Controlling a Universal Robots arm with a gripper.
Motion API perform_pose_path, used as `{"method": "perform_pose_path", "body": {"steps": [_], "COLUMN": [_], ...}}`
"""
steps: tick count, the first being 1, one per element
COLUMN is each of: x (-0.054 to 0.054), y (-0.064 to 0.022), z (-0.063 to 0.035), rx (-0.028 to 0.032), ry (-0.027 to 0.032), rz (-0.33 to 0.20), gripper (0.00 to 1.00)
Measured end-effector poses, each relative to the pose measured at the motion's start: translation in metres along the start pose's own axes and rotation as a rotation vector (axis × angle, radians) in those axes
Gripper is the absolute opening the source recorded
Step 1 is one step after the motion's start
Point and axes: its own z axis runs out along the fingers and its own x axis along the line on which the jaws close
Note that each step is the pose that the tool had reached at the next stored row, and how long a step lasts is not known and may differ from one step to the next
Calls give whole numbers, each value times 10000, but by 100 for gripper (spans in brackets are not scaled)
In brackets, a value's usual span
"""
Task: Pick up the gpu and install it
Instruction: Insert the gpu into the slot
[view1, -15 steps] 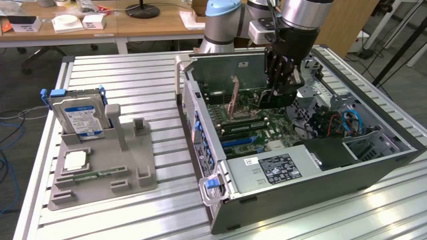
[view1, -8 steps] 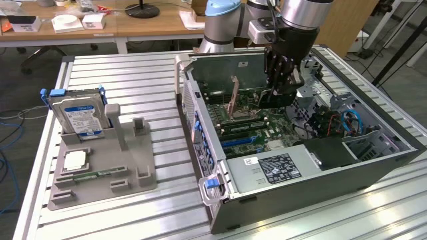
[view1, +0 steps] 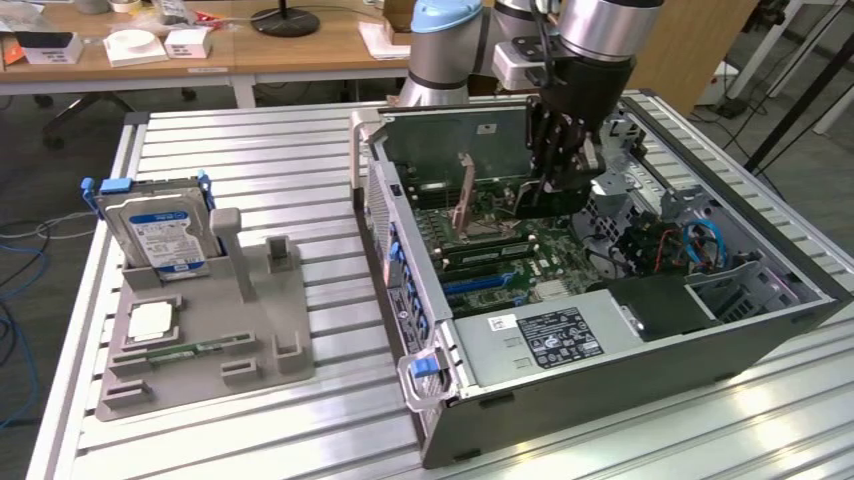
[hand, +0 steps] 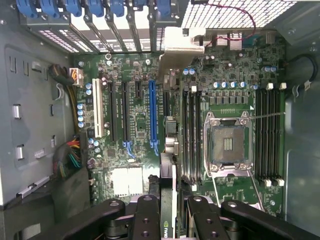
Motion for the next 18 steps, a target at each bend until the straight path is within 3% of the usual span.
{"method": "perform_pose_path", "body": {"steps": [8, 18], "x": [60, 153], "y": [25, 67], "z": [66, 225], "rx": [8, 7], "ry": [25, 27], "rz": [-8, -40], "gripper": [26, 26]}}
